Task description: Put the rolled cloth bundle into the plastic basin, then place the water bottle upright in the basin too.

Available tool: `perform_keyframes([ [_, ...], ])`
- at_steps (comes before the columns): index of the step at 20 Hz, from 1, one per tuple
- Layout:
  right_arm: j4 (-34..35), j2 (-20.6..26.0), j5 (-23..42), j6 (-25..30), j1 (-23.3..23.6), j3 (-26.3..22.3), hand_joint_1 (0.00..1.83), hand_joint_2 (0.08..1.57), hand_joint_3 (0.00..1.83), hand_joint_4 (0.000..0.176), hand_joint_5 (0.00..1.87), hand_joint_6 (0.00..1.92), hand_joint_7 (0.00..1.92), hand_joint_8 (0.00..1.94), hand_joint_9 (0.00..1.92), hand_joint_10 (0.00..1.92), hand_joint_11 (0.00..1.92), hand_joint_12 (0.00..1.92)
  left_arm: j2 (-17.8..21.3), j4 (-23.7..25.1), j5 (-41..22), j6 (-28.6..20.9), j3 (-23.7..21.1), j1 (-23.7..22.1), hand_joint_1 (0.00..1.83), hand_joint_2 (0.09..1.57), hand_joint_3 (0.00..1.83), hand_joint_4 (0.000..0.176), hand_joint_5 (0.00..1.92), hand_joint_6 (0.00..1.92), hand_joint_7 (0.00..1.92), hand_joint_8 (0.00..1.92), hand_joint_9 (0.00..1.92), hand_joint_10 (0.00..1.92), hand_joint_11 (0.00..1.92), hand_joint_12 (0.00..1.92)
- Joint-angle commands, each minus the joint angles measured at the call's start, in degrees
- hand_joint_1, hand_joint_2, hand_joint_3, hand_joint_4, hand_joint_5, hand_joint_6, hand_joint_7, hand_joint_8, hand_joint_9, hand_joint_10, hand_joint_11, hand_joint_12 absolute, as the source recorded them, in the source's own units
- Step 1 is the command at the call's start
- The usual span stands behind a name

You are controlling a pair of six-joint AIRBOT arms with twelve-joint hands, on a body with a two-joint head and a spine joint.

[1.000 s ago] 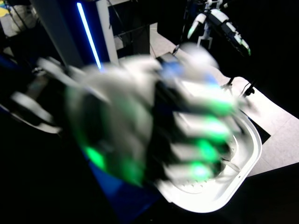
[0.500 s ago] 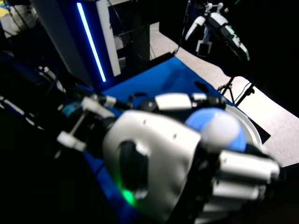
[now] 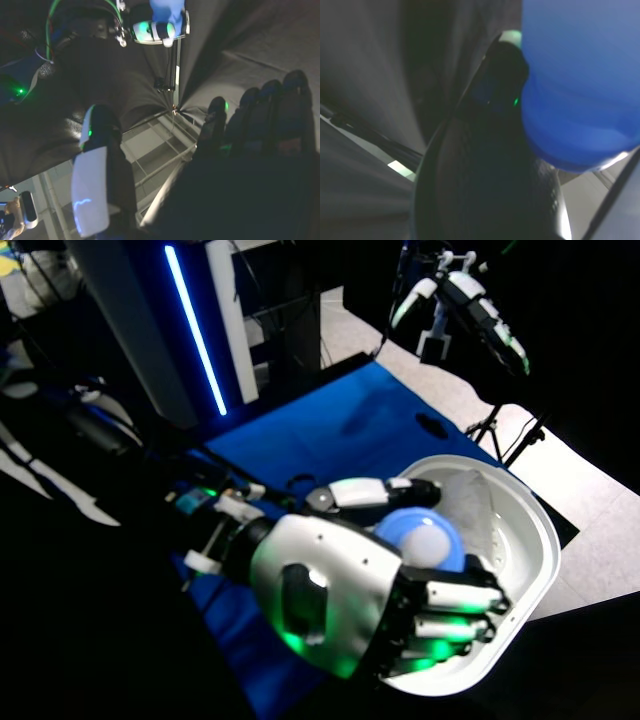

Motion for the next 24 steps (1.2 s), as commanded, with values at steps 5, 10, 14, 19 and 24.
perform_keyframes([
  [5, 0.18, -0.07, 8.69, 1.48, -0.67, -0.90, 1.09, 1.20, 0.00, 0.000, 0.79, 1.23, 0.79, 1.18, 0.92, 1.39, 0.93, 1.65, -0.43, -0.17, -7.60, -0.84, 0.09, -0.52, 0.52, 0.87, 0.01, 0.176, 0.08, 0.00, 0.00, 0.00, 0.00, 0.00, 0.00, 0.00],
  [10, -1.00, -0.07, 8.73, 1.48, -1.00, -1.91, 0.76, 1.03, 0.00, 0.050, 0.41, 0.00, 0.61, 0.00, 0.66, 0.12, 0.39, 0.98, -0.59, -0.31, -7.83, -0.90, 0.06, -0.52, 0.53, 0.86, 0.00, 0.176, 0.08, 0.00, 0.00, 0.00, 0.00, 0.00, 0.00, 0.00],
  [14, -1.83, -0.03, 8.78, 1.48, -1.12, -2.63, 0.70, 1.02, 0.00, 0.044, 0.34, 0.00, 0.59, 0.00, 0.61, 0.01, 0.25, 0.84, -0.64, -0.40, -7.87, -0.95, 0.01, -0.52, 0.53, 0.87, 0.00, 0.176, 0.08, 0.00, 0.00, 0.00, 0.00, 0.00, 0.00, 0.00],
  [19, -2.09, 0.65, 9.03, 1.48, -1.12, -3.59, 0.72, 1.00, 0.00, 0.030, 0.30, 0.00, 0.58, 0.00, 0.60, 0.00, 0.23, 0.82, -0.64, -0.62, -7.95, -0.99, -0.08, -0.51, 0.52, 0.86, 0.00, 0.176, 0.08, 0.00, 0.00, 0.00, 0.00, 0.00, 0.00, 0.00],
  [24, -2.66, 2.96, 11.01, 1.48, -1.43, -6.54, 0.71, 1.00, 0.00, 0.108, 0.11, 0.00, 0.37, 0.00, 0.43, 0.00, 0.04, 0.71, -0.64, -1.02, -7.95, -0.98, -0.29, -0.50, 0.52, 0.88, 0.00, 0.176, 0.07, 0.00, 0.00, 0.00, 0.00, 0.00, 0.00, 0.00],
])
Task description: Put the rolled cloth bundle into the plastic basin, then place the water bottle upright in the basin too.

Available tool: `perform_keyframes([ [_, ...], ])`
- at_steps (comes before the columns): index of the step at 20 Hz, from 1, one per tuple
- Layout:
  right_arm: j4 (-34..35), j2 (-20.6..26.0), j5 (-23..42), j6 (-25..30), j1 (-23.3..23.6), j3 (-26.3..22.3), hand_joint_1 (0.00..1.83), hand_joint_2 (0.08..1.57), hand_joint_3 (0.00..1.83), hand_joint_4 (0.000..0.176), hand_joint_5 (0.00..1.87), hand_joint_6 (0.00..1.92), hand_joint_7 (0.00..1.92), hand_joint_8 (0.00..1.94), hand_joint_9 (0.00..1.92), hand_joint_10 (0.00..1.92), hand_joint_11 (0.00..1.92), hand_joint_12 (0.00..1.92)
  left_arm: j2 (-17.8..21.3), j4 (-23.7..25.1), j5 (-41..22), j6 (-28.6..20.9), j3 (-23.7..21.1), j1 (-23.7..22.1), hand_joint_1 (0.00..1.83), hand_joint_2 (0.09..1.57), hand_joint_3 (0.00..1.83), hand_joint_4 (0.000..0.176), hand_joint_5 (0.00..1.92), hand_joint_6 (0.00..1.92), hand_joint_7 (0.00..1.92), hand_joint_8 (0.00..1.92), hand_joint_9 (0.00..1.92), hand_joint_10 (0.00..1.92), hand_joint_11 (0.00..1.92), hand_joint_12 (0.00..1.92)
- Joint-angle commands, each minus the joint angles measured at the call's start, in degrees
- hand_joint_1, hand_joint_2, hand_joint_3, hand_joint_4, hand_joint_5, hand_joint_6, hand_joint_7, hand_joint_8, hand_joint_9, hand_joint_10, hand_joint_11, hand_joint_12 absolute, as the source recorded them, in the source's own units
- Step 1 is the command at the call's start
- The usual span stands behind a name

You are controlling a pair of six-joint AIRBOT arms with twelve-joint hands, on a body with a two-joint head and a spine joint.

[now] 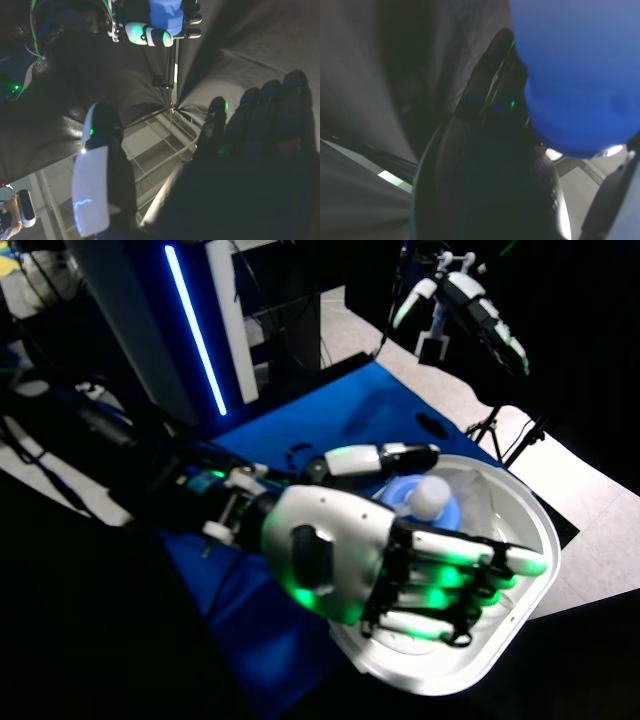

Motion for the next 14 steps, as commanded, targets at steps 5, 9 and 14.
perform_keyframes([
  [5, -1.76, 3.78, 11.37, 0.68, -0.11, -3.93, 0.66, 1.00, 0.00, 0.161, 0.01, 0.00, 0.29, 0.00, 0.34, 0.00, 0.00, 0.55, -0.23, -0.15, -7.41, -0.52, -0.24, -0.36, 0.52, 0.89, 0.00, 0.176, 0.08, 0.00, 0.00, 0.00, 0.00, 0.00, 0.00, 0.00],
  [9, -4.30, 7.46, 13.87, 0.68, -1.03, -8.08, 0.67, 0.97, 0.00, 0.162, 0.02, 0.00, 0.23, 0.00, 0.23, 0.00, 0.00, 0.36, -0.17, -0.55, -7.73, -0.52, -0.49, 0.16, 0.54, 0.90, 0.00, 0.176, 0.07, 0.00, 0.00, 0.00, 0.00, 0.00, 0.00, 0.00],
  [14, -5.67, 15.41, 21.75, 0.67, -6.63, -16.81, 0.71, 0.97, 0.00, 0.106, 0.08, 0.00, 0.23, 0.00, 0.20, 0.00, 0.01, 0.18, 0.74, -1.46, -8.79, -0.47, -0.87, 0.73, 0.57, 0.90, 0.00, 0.176, 0.07, 0.00, 0.00, 0.00, 0.00, 0.00, 0.00, 0.00],
])
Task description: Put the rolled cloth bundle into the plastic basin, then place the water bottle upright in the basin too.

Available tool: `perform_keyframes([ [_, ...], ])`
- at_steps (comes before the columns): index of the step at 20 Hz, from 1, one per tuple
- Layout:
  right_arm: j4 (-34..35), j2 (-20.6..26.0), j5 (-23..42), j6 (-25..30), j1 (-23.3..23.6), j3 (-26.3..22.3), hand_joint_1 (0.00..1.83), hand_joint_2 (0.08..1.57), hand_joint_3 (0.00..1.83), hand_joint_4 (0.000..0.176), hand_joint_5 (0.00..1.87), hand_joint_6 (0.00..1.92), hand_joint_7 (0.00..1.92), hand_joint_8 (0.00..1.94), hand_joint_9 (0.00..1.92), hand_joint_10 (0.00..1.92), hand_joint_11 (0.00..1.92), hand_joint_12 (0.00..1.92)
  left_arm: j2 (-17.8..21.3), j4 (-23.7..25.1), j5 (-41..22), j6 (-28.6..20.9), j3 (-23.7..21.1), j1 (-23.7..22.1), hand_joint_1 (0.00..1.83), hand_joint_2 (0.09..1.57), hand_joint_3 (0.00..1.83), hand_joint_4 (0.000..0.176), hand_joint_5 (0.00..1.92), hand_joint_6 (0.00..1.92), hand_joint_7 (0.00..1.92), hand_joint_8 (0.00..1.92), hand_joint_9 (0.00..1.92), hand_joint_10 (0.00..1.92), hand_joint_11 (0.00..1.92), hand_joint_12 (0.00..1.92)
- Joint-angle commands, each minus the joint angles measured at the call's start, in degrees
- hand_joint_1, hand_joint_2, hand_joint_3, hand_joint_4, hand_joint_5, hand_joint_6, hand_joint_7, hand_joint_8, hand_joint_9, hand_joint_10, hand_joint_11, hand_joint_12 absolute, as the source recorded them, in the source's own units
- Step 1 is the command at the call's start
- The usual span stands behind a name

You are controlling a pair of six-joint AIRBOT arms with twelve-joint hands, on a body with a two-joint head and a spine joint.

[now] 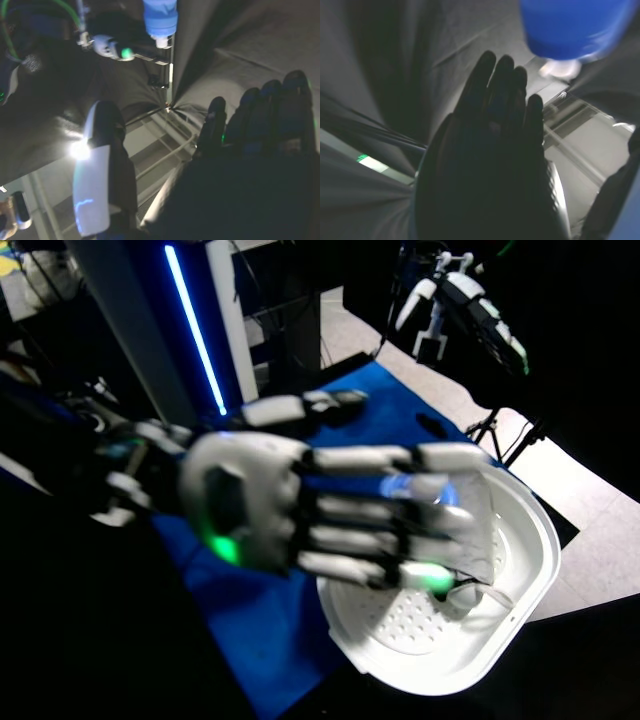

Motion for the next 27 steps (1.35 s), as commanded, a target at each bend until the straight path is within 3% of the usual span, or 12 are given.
perform_keyframes([
  [1, 0.81, 1.87, 10.74, 0.62, -0.95, -1.75, 0.73, 0.96, 0.00, 0.113, 0.07, 0.00, 0.22, 0.00, 0.19, 0.00, 0.00, 0.19, 0.72, -0.24, -8.34, -0.39, -0.22, -0.07, 0.60, 0.91, 0.01, 0.176, 0.07, 0.00, 0.00, 0.00, 0.00, 0.00, 0.00, 0.00],
  [5, 2.93, 10.21, 18.03, -0.77, -10.09, -11.23, 0.73, 0.89, 0.00, 0.132, 0.03, 0.00, 0.21, 0.00, 0.19, 0.00, 0.00, 0.20, 1.93, -1.77, -10.87, -0.34, -1.57, 2.26, 0.49, 0.92, 0.01, 0.176, 0.05, 0.00, 0.00, 0.00, 0.00, 0.00, 0.00, 0.00],
  [7, 5.11, 14.12, 21.86, -4.14, -14.65, -15.85, 0.71, 0.90, 0.00, 0.153, 0.03, 0.00, 0.20, 0.00, 0.18, 0.00, 0.00, 0.24, 3.35, -2.45, -11.40, 0.07, -2.53, 3.58, 0.48, 0.94, 0.01, 0.176, 0.05, 0.00, 0.00, 0.00, 0.00, 0.00, 0.00, 0.00],
  [9, 7.63, 18.13, 26.26, -8.32, -20.19, -20.72, 0.69, 0.92, 0.00, 0.149, 0.02, 0.00, 0.20, 0.00, 0.19, 0.00, 0.00, 0.23, 4.91, -2.12, -11.40, 0.59, -3.17, 4.46, 0.46, 0.93, 0.00, 0.176, 0.05, 0.00, 0.00, 0.00, 0.00, 0.00, 0.00, 0.00],
  [11, 10.20, 21.57, 29.31, -11.28, -25.18, -25.12, 0.66, 0.93, 0.00, 0.116, 0.04, 0.01, 0.14, 0.00, 0.13, 0.00, 0.00, 0.21, 6.40, -1.69, -11.40, 1.00, -3.84, 4.83, 0.43, 0.95, 0.01, 0.176, 0.03, 0.00, 0.00, 0.00, 0.00, 0.00, 0.00, 0.00],
  [12, 12.06, 22.61, 31.27, -11.27, -28.35, -26.40, 0.65, 0.94, 0.01, 0.115, 0.04, 0.01, 0.13, 0.00, 0.12, 0.00, 0.00, 0.21, 7.02, -1.67, -11.41, 1.42, -4.22, 5.17, 0.41, 0.94, 0.00, 0.176, 0.02, 0.00, 0.00, 0.00, 0.00, 0.00, 0.00, 0.00],
  [13, 14.35, 23.03, 33.43, -11.27, -31.35, -27.48, 0.65, 0.97, 0.01, 0.135, 0.04, 0.00, 0.12, 0.00, 0.11, 0.00, 0.00, 0.14, 7.40, -1.59, -11.41, 1.68, -4.47, 5.37, 0.37, 0.95, 0.01, 0.176, 0.00, 0.00, 0.00, 0.00, 0.00, 0.00, 0.01, 0.01],
  [14, 17.89, 23.15, 37.24, -11.27, -35.77, -29.10, 0.63, 0.98, 0.01, 0.122, 0.05, 0.00, 0.12, 0.00, 0.12, 0.00, 0.03, 0.16, 7.69, -1.31, -11.41, 1.70, -4.69, 5.47, 0.35, 0.96, 0.01, 0.176, 0.00, 0.00, 0.01, 0.00, 0.00, 0.00, 0.02, 0.01],
  [15, 20.56, 23.11, 40.86, -11.26, -39.52, -30.46, 0.56, 0.99, 0.01, 0.137, 0.06, 0.00, 0.13, 0.00, 0.14, 0.01, 0.07, 0.17, 7.81, -1.19, -11.41, 1.70, -4.93, 5.48, 0.34, 0.94, 0.00, 0.176, 0.00, 0.00, 0.02, 0.01, 0.00, 0.00, 0.03, 0.01],
  [16, 23.26, 23.35, 43.37, -11.25, -43.46, -32.23, 0.57, 0.99, 0.01, 0.132, 0.06, 0.00, 0.12, 0.00, 0.14, 0.01, 0.07, 0.18, 7.91, -1.14, -11.41, 1.74, -5.27, 5.48, 0.34, 0.94, 0.00, 0.176, 0.00, 0.00, 0.02, 0.00, 0.00, 0.00, 0.03, 0.01],
  [21, 24.24, 22.46, 43.37, -11.24, -45.87, -33.60, 0.61, 1.03, 0.00, 0.148, 0.04, 0.00, 0.10, 0.00, 0.06, 0.00, 0.00, 0.04, 8.83, -1.87, -11.42, 2.23, -6.97, 7.33, 0.30, 0.94, 0.00, 0.176, 0.02, 0.00, 0.05, 0.01, 0.03, 0.01, 0.07, 0.04],
  [27, 24.27, 21.97, 43.37, -11.23, -45.87, -33.54, 0.62, 1.05, 0.01, 0.129, 0.07, 0.00, 0.14, 0.01, 0.10, 0.01, 0.04, 0.05, 8.67, -2.61, -11.43, 2.21, -7.33, 7.64, 0.26, 0.97, 0.01, 0.176, 0.00, 0.00, 0.03, 0.00, 0.02, 0.00, 0.07, 0.05],
])
